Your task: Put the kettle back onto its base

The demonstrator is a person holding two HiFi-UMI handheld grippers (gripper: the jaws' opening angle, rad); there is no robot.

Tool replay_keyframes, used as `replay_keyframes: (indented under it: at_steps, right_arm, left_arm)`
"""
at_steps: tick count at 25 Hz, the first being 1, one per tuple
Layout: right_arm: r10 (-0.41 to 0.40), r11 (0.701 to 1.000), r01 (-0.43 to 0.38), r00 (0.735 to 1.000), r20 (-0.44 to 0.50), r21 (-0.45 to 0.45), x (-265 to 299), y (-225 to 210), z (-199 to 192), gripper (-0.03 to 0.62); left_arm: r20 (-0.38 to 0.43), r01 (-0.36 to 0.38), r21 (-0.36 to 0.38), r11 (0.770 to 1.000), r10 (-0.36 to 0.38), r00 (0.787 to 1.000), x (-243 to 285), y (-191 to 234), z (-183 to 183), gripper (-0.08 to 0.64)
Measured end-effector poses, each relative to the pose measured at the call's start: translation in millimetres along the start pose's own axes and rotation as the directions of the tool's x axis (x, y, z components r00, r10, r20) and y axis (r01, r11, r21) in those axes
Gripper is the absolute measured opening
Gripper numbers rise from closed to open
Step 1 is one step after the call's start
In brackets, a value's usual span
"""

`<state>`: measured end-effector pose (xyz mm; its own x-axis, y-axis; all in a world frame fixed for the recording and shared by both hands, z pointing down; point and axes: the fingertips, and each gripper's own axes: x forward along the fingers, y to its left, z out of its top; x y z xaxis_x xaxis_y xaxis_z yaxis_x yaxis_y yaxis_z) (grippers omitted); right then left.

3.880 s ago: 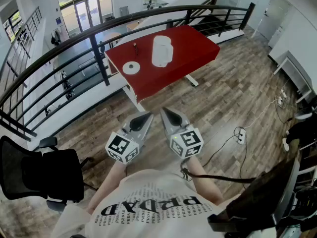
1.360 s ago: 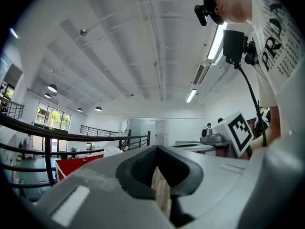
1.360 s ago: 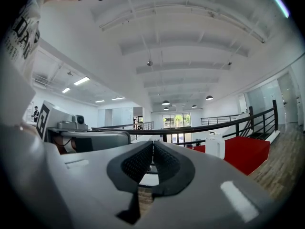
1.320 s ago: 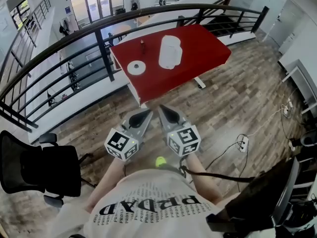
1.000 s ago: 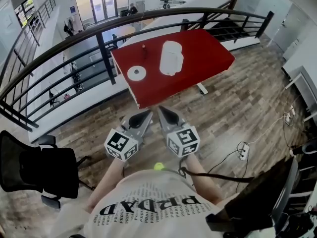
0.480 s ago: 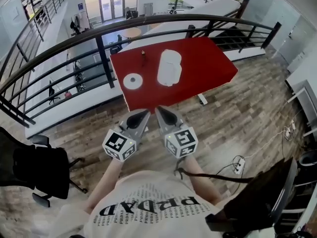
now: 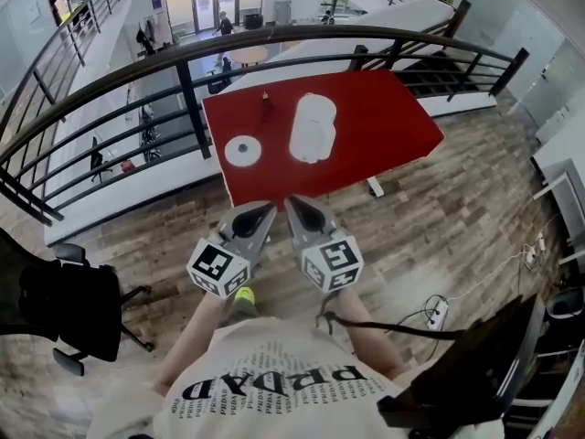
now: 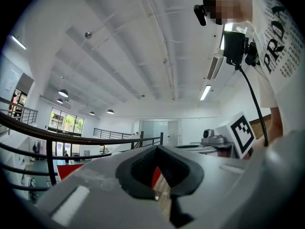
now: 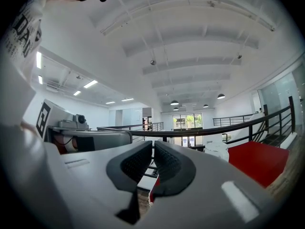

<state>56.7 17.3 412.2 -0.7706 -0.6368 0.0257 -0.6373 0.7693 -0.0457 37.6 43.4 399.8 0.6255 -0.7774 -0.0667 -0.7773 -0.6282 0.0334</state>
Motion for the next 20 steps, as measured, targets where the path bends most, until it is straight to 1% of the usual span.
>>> replay_keyframes:
  at_steps: [4,10,20]
  right_arm:
    - [0.003,1.000,-0.003,1.000,0.001,-0.008,10,-4,2,0.020]
    - [-0.013,1.000,0.013,1.000,0.014,-0.011,30,-16,5,0.021]
    - [-0.035,0.999,0.035,0.999,0.018,-0.014,67,-37,15,0.028]
  left_arm:
    - [0.002,-0.001,0.003,1.000,0.001,1.000,5,10,3,0.006]
    - [0.008,0.008,0.013,1.000,-0.008,1.000,16,32,4,0.006]
    - [0.000,0.041,0.012,0.999,-0.041,0.999,40,65,9,0.006]
